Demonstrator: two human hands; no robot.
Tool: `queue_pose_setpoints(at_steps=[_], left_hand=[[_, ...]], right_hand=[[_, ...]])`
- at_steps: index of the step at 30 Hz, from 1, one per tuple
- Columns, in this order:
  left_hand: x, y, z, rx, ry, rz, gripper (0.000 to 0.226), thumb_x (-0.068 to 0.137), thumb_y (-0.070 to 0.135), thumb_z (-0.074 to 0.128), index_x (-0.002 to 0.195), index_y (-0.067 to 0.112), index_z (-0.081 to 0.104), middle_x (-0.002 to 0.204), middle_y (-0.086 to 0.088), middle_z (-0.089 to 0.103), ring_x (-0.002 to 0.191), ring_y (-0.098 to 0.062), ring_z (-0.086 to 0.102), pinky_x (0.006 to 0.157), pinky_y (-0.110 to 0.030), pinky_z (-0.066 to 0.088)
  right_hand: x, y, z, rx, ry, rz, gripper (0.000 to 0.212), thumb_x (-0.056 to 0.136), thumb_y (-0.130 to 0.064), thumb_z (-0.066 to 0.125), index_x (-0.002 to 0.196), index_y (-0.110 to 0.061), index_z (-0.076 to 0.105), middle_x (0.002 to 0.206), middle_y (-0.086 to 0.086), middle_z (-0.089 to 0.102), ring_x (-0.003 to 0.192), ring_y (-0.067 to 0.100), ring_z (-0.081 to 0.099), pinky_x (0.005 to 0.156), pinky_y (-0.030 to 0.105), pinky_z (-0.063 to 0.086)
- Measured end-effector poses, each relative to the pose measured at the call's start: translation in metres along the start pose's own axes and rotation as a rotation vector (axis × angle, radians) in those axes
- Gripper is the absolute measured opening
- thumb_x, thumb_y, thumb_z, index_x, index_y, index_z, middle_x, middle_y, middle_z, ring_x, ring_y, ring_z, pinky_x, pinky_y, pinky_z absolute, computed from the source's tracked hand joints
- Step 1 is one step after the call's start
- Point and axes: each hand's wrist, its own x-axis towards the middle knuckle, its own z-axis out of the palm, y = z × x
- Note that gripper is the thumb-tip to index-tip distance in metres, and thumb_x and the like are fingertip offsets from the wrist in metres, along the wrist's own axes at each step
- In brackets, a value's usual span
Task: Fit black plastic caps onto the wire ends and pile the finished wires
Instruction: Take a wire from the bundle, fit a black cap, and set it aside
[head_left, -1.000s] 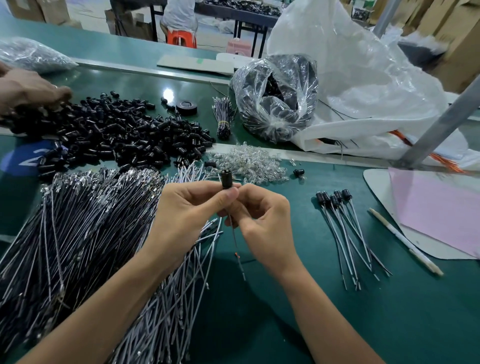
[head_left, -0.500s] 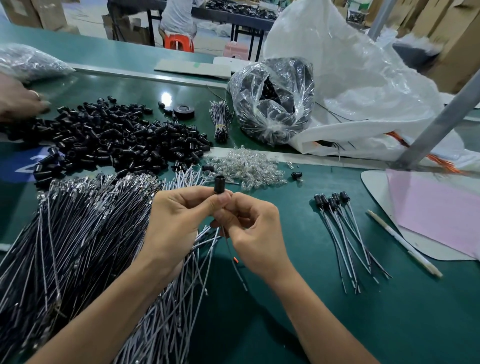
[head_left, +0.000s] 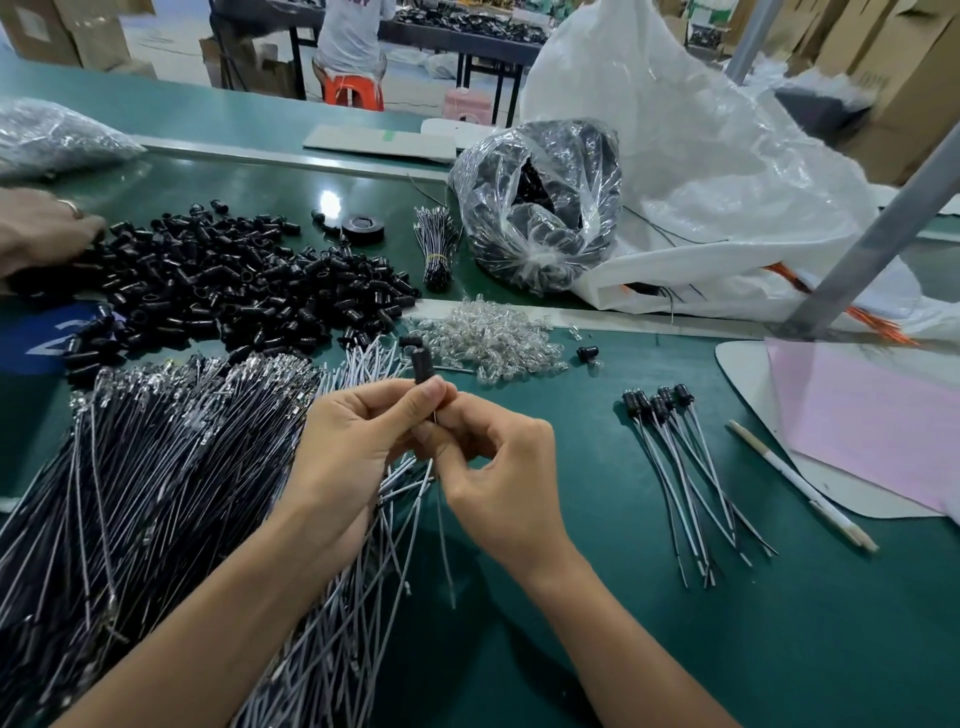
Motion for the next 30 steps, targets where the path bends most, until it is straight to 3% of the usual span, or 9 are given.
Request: queue_pose_setpoints(at_steps=[3, 6, 9, 12, 16, 19, 22, 25, 30], left_hand=[[0.000, 0.001, 0.000, 0.004, 0.015, 0.005, 0.032, 0.060, 0.030, 0.075, 0.081, 0.007, 0.079, 0.083, -0.016, 0.075, 0.075, -0.024, 0.068, 0.071, -0.032, 0.053], [0.000, 0.005, 0.000, -0.070, 0.039, 0.007, 0.024, 0.062, 0.021, 0.075, 0.083, 0.010, 0.078, 0.083, -0.016, 0.075, 0.069, -0.018, 0.071, 0.060, -0.022, 0.057], [0.002, 0.007, -0.003, -0.104, 0.059, 0.046, 0.020, 0.065, 0.021, 0.073, 0.082, 0.012, 0.079, 0.082, -0.014, 0.075, 0.072, -0.019, 0.073, 0.063, -0.022, 0.058], [0.005, 0.008, -0.006, -0.083, 0.067, 0.092, 0.017, 0.069, 0.024, 0.072, 0.080, 0.014, 0.080, 0.077, -0.010, 0.075, 0.072, -0.019, 0.073, 0.069, -0.022, 0.057], [0.006, 0.007, -0.010, -0.003, 0.024, 0.050, 0.031, 0.063, 0.038, 0.075, 0.082, 0.014, 0.079, 0.062, -0.004, 0.066, 0.044, -0.013, 0.058, 0.048, -0.020, 0.052], [0.008, 0.006, -0.011, 0.000, -0.003, 0.036, 0.033, 0.062, 0.038, 0.076, 0.080, 0.011, 0.077, 0.062, -0.006, 0.063, 0.035, -0.008, 0.040, 0.037, -0.017, 0.037], [0.008, 0.008, -0.010, 0.031, 0.004, 0.048, 0.029, 0.060, 0.041, 0.076, 0.075, 0.016, 0.078, 0.078, -0.013, 0.071, 0.035, -0.007, 0.036, 0.036, -0.015, 0.028], [0.009, 0.007, -0.010, 0.059, 0.002, 0.057, 0.025, 0.065, 0.041, 0.072, 0.075, 0.019, 0.078, 0.091, -0.016, 0.073, 0.037, -0.006, 0.035, 0.037, -0.013, 0.026], [0.011, 0.006, -0.012, -0.003, -0.054, 0.013, 0.029, 0.080, 0.038, 0.061, 0.092, 0.018, 0.078, 0.077, -0.002, 0.071, 0.048, -0.005, 0.037, 0.044, -0.010, 0.030]], right_hand=[[0.000, 0.002, -0.001, 0.022, -0.008, 0.017, 0.013, 0.087, -0.001, 0.069, 0.075, 0.003, 0.067, 0.067, 0.011, 0.067, 0.059, 0.026, 0.064, 0.057, 0.039, 0.055], [0.002, 0.004, -0.002, 0.062, -0.077, 0.069, 0.012, 0.088, -0.005, 0.068, 0.076, -0.002, 0.068, 0.069, -0.002, 0.069, 0.060, 0.017, 0.067, 0.057, 0.031, 0.056], [0.011, 0.004, -0.007, 0.107, -0.141, 0.146, 0.024, 0.094, -0.028, 0.062, 0.082, -0.011, 0.073, 0.073, 0.010, 0.071, 0.065, 0.029, 0.068, 0.060, 0.049, 0.055], [0.028, 0.018, -0.021, -0.214, 0.001, 0.112, 0.028, 0.098, -0.032, 0.055, 0.089, -0.014, 0.075, 0.078, 0.001, 0.073, 0.070, 0.017, 0.066, 0.068, 0.035, 0.054], [0.052, 0.043, -0.031, -0.741, -0.092, 0.210, 0.025, 0.097, -0.021, 0.057, 0.117, -0.010, 0.068, 0.110, 0.008, 0.067, 0.107, 0.024, 0.056, 0.093, 0.030, 0.041], [0.057, 0.052, -0.025, -0.824, -0.140, 0.273, 0.037, 0.094, -0.033, 0.062, 0.121, -0.008, 0.063, 0.112, 0.009, 0.059, 0.109, 0.025, 0.053, 0.088, 0.031, 0.040], [0.059, 0.055, -0.019, -0.868, -0.083, 0.250, 0.027, 0.094, -0.029, 0.062, 0.110, -0.008, 0.066, 0.106, 0.008, 0.058, 0.102, 0.027, 0.055, 0.077, 0.031, 0.041], [0.061, 0.056, -0.017, -0.897, -0.063, 0.216, 0.017, 0.096, -0.019, 0.056, 0.101, -0.006, 0.066, 0.102, 0.008, 0.057, 0.097, 0.027, 0.056, 0.070, 0.027, 0.036], [0.058, 0.048, -0.025, -0.832, -0.041, 0.195, 0.012, 0.090, -0.014, 0.060, 0.096, -0.007, 0.067, 0.095, 0.005, 0.067, 0.092, 0.022, 0.060, 0.071, 0.028, 0.043]])
